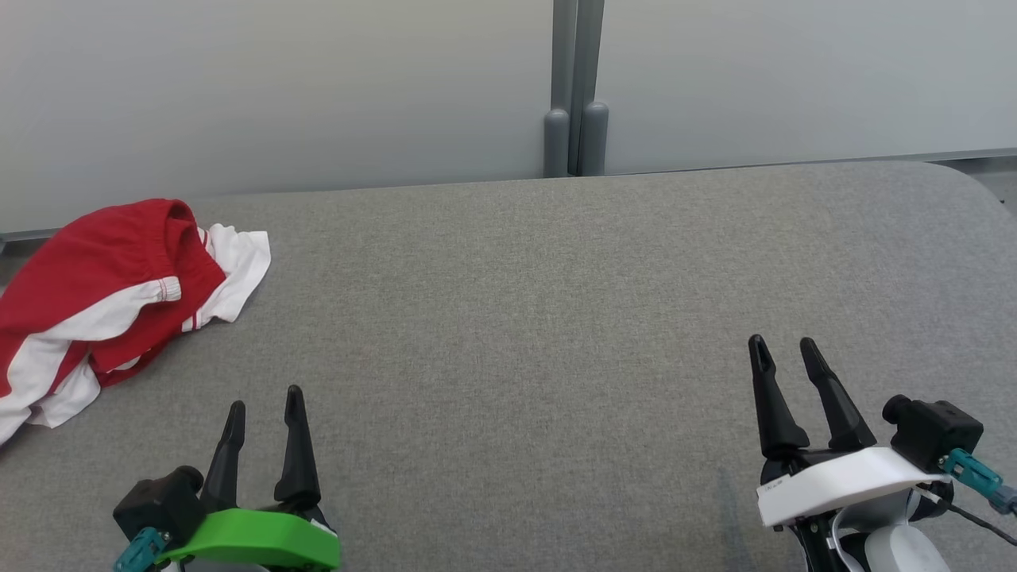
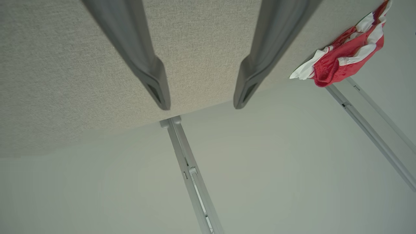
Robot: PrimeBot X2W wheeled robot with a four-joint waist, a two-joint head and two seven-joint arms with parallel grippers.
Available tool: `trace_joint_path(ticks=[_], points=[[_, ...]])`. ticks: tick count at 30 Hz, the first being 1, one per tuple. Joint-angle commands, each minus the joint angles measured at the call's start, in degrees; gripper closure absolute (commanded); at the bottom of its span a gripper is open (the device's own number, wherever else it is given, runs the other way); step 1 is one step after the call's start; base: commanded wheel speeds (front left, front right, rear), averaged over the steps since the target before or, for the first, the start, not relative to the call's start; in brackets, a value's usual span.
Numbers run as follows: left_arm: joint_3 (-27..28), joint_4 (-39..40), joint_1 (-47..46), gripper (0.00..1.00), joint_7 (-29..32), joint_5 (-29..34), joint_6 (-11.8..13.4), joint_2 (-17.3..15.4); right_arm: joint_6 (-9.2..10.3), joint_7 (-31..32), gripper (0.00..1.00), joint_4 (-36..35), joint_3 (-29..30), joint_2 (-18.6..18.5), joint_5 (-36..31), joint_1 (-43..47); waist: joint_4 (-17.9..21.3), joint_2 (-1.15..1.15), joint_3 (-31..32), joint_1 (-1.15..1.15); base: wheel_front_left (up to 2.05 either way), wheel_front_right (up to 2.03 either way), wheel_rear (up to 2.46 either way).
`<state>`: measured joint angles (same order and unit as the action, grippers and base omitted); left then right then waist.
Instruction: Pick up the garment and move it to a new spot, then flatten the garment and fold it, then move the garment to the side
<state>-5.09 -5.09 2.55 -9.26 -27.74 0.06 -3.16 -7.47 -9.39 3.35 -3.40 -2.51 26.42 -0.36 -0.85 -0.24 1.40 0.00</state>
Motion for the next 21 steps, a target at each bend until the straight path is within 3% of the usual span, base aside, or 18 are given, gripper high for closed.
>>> trace_joint_path(ticks=[1, 21], points=[[-0.09, 0.33, 0.30, 0.00, -0.62, 1.83, 0.28, -0.58, -0.02, -0.67, 0.00, -0.50, -0.20, -0.34, -2.00, -0.10, -0.03, 0.15, 0.04, 0.00, 0.00, 0.00, 0.00], [-1.08, -0.87, 1.70, 0.00, -3.16, 10.33, 1.01, -0.78, -0.03, -3.13, 0.00, -0.03, -1.73, -0.43, -13.04, 0.69, -0.15, 0.19, 0.78, 0.00, 0.00, 0.00, 0.00]])
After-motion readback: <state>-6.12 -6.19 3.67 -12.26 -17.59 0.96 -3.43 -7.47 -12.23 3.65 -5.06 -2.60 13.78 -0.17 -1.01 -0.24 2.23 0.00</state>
